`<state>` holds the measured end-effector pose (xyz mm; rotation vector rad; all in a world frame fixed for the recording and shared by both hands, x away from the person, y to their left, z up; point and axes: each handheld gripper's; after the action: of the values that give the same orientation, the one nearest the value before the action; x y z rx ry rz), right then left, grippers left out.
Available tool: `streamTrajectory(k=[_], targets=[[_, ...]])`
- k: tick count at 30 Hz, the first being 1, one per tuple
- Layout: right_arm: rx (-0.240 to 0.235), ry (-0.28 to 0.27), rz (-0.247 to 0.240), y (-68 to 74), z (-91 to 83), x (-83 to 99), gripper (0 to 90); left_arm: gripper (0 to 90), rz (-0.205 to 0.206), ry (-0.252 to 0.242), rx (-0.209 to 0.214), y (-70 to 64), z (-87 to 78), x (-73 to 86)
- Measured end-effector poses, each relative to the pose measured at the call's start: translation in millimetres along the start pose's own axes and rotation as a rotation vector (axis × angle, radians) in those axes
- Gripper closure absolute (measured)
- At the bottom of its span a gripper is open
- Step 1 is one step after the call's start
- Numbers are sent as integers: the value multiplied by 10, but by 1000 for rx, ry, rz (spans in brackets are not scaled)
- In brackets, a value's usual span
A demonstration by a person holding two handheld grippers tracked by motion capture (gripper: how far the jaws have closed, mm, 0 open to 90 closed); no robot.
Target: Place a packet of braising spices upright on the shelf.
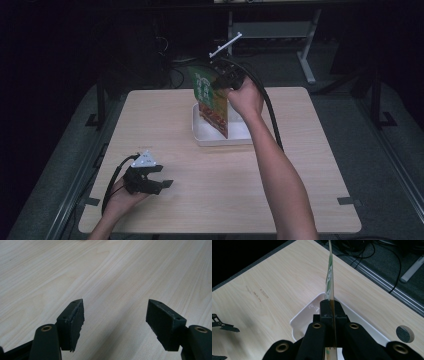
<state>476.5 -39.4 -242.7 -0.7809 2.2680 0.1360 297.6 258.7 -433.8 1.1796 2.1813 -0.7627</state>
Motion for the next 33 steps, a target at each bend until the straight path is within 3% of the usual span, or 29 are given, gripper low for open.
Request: streamTrajectory(k=[23, 33], targets=[[-29, 32, 34, 22, 241, 147, 897, 306, 4, 0, 0, 4, -1, 2], [-31, 37, 35, 20, 224, 221, 895, 305, 5, 1, -1, -4, 1, -1]])
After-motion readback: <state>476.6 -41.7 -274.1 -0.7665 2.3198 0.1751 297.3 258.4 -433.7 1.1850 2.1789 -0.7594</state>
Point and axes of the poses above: each handheld gripper's, and its own axes: z roughly forward along the jaws, x roughly out of its underside, y roughly to its left, and after that the axes turned 14 degrees about x, right-handed
